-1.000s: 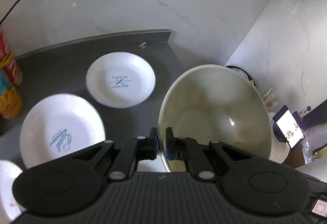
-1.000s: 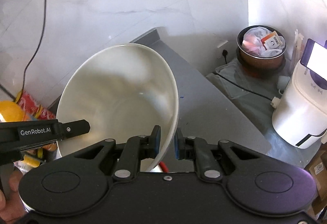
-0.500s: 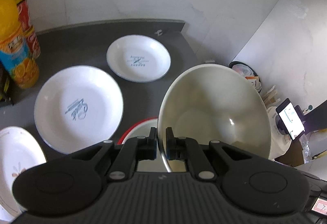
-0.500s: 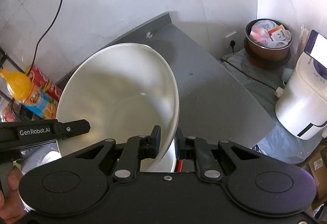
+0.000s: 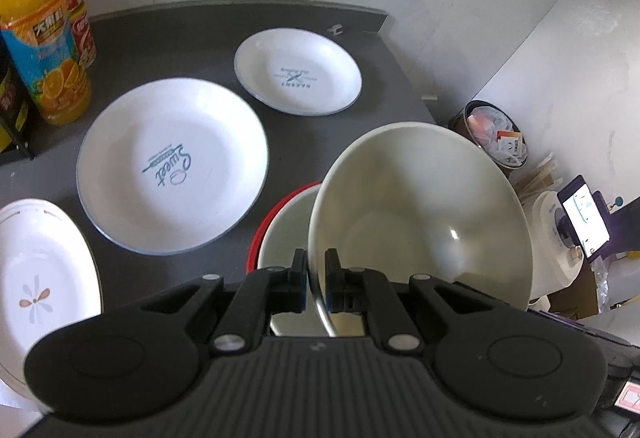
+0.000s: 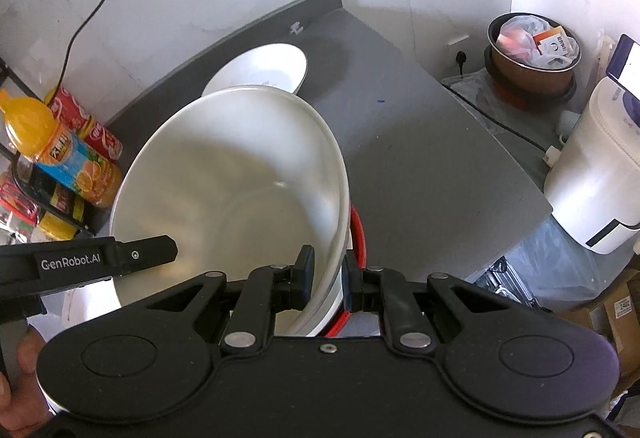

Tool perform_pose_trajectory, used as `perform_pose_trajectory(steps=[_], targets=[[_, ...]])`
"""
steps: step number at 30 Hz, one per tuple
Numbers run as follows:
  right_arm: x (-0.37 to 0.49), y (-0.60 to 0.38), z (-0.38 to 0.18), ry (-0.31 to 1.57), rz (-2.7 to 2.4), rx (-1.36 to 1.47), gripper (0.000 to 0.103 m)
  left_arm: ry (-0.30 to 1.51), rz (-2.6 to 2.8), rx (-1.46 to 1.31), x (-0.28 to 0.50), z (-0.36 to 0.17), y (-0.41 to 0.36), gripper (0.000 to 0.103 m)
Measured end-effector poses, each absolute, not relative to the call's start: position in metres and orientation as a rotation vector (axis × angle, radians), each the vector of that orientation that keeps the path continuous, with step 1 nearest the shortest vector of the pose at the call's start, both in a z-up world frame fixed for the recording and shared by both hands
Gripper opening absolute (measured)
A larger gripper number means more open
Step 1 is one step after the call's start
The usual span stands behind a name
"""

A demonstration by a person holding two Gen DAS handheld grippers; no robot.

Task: Organize plates and bowls
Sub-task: 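Carry the yellow-rimmed bowl onto the stacked bowls and open both grippers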

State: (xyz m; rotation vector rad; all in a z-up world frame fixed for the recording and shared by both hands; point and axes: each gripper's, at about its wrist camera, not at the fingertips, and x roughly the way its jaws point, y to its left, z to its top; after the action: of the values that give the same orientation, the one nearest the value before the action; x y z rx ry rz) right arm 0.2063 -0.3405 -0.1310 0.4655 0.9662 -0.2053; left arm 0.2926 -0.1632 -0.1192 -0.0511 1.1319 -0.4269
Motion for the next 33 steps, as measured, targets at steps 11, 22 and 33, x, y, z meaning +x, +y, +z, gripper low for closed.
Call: perform_pose_trajectory(steps=[11,22,33], targets=[[0.215,-0.331,-0.141,1.019,-0.205,0.418,0.019,1.184,-0.414,-0.046,0.3,-0.139,-0.159,0.007],[0.208,-0.324,-0.135,1.029,-0.186,0.339,0.023,1.191,-0.382,-0.025,0.297,-0.147,-0.162,0.01],[0.189,-0.337,-0.124,0.983,-0.148,0.372,0.035,1.203,-0.36,0.003,0.294,-0.132,-0.171,0.047]])
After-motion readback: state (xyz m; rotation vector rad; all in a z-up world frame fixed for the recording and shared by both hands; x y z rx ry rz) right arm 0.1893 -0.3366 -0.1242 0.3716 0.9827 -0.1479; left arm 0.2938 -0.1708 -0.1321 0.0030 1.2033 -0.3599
